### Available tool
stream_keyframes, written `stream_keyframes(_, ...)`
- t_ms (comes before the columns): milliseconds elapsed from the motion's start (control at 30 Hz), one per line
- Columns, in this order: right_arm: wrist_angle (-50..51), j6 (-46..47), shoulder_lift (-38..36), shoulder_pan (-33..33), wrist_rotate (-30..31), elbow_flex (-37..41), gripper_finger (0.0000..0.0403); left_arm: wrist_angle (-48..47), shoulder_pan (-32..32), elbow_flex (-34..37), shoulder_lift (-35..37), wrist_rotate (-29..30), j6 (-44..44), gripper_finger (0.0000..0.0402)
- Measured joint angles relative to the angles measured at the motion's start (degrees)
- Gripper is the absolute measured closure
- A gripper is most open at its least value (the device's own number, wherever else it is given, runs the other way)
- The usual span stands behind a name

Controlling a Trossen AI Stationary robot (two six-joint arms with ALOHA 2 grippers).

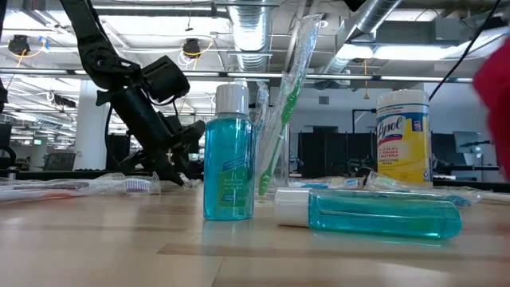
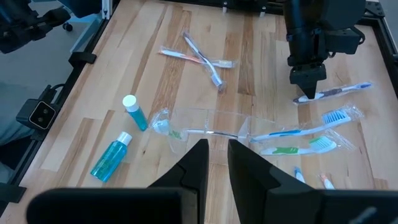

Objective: Pick & Place toothbrushing station
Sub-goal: Put the top violet toothbrush into the transparent organizer

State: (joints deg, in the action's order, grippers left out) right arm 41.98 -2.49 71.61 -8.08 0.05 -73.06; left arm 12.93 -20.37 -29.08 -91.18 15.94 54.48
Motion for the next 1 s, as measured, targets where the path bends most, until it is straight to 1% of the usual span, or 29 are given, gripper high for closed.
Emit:
stream_keyframes(167, 0.00, 0.00, 0.00, 0.00, 0.00, 0.00, 0.0351, 0.24, -0.33, 0.02, -0.02, -0.43, -0.02, 0.0371)
stream_keyframes(233, 0.02, 0.00, 0.00, 0.00, 0.00, 0.00, 0.0351, 0.37, -0.59, 0.00, -0.02, -0.41, -0.33, 0.0390)
stream_keyframes(467, 0.07, 0.01, 0.00, -0.01, 0.00, 0.00, 0.0351, 0.29, -0.61, -0.01, 0.04, -1.40, -1.16, 0.0396)
stream_keyframes(733, 0.84, 0.01, 0.00, 0.00, 0.00, 0.00, 0.0351, 0.25, -0.61, -0.02, 0.07, -0.90, -2.81, 0.0396)
stream_keyframes(1000, 0.94, 0.12, 0.00, 0.00, 0.00, 0.00, 0.0351, 0.43, -0.61, -0.02, 0.06, -0.89, -3.20, 0.0389)
